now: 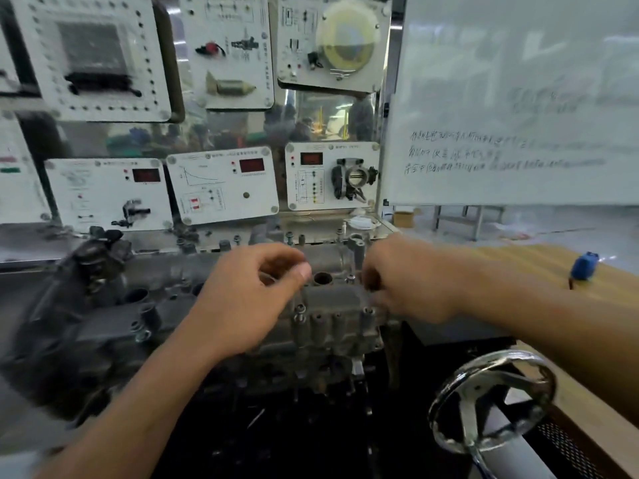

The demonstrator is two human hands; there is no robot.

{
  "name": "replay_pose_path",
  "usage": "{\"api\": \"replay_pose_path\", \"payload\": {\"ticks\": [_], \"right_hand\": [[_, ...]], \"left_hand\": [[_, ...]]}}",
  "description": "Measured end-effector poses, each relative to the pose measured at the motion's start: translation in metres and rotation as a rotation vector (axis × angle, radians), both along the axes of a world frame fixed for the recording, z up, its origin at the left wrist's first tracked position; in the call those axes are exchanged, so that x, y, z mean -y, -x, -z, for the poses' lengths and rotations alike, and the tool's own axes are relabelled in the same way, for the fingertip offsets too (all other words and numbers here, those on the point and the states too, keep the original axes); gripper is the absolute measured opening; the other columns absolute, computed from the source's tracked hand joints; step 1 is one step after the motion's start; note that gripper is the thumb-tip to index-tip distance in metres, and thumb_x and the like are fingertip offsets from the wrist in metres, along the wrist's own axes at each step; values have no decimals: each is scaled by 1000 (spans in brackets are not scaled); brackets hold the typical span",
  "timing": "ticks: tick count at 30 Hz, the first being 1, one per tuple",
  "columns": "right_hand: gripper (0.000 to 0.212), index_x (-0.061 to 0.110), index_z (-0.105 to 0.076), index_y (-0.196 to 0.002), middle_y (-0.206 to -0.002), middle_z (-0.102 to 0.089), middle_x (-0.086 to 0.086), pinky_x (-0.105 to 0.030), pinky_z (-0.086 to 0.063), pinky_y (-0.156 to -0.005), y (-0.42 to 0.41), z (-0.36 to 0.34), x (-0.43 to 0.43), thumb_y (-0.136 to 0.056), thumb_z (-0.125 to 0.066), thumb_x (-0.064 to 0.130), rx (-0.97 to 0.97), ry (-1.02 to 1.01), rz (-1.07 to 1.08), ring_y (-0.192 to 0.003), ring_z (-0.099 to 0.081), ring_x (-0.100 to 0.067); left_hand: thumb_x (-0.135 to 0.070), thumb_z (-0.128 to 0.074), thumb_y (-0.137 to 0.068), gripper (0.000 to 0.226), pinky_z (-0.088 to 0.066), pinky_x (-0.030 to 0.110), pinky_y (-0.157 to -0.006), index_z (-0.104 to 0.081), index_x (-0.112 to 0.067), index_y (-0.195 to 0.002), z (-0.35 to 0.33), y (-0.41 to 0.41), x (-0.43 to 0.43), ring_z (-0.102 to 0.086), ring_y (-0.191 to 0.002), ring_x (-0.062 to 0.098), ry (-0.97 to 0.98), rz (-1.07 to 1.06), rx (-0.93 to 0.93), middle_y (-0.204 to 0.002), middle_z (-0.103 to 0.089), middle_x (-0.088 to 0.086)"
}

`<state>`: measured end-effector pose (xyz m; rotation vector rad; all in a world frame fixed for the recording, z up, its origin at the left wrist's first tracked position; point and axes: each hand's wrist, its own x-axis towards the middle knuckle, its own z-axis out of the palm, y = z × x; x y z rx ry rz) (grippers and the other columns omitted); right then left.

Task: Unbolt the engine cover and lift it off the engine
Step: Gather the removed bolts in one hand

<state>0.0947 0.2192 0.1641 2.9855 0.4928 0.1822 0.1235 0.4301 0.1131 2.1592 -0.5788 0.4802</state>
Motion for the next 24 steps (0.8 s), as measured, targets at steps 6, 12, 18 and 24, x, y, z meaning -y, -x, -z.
{"api": "replay_pose_path", "payload": {"ticks": [6, 12, 18, 24], "right_hand": [[16, 19, -76, -87, -67, -68, 12, -8, -44, -55, 14, -65, -25, -93, -65, 30, 65, -280, -359, -59, -61, 3], [28, 11, -75, -82, -57, -65, 5, -19, -49, -55, -4, -40, -79, -94, -63, 33, -3, -239, -406, -52, -58, -5], [25, 20, -77, -97, -85, -73, 11, -25, -54, -74, -17, -15, -59, -88, -68, 43, -86, -115, -239, -75, -65, -3], [18, 11, -69, -75, -68, -67, -4, -35, -57, -63, -19, 6, -64, -89, -64, 20, -29, 13, -232, -64, -65, -21]], "left_hand": [[-43, -42, -100, 47, -58, 31, -67, -71, -5, -103, -8, 19, -2, -75, -82, 26, 829, 263, -522, -91, -76, 15], [-57, -34, -100, 58, -17, 18, -35, -65, -19, -69, -5, 36, -2, -34, -37, 8, 1028, 556, -957, -60, -52, 2], [-55, -37, -99, 65, -19, 17, -32, -70, -4, -75, 14, 31, -12, -32, -36, 9, 1335, 442, -1067, -59, -46, 3], [-64, -41, -94, 76, -53, 24, -45, -77, 1, -79, 25, 41, -18, -65, -55, 24, 1349, 404, -1088, -75, -68, 14]]}}
